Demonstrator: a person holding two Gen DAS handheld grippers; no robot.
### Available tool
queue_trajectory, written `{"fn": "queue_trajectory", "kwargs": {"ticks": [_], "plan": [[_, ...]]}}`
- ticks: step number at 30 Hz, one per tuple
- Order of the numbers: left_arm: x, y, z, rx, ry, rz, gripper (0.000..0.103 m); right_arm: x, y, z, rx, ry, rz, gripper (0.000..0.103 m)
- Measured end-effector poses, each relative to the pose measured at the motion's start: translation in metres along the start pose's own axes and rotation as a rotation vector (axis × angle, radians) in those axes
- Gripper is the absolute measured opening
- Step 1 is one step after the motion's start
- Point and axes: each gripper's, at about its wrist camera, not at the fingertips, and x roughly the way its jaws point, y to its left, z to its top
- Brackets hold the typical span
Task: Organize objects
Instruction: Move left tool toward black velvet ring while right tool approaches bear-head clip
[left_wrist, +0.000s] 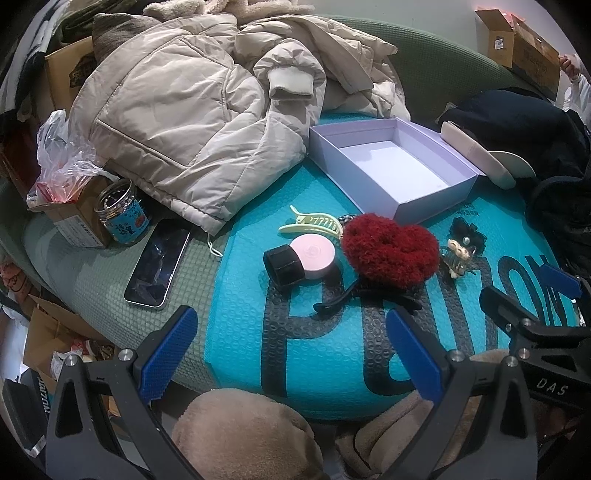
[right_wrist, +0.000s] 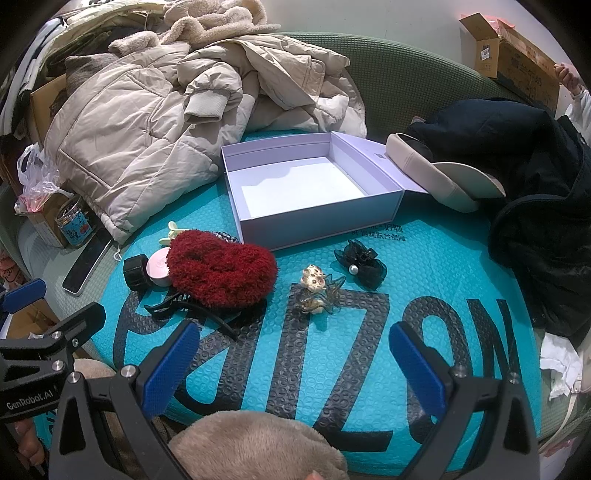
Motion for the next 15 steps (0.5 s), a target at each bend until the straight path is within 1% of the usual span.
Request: {"fn": "queue_trajectory", "kwargs": {"ticks": [15], "plan": [[0.0002,0.0046,0.0003,-0.002,0.007,-0.007,0.102,0.001,0.0021,0.003,-0.003,0.009,0.009,0.102]]}}
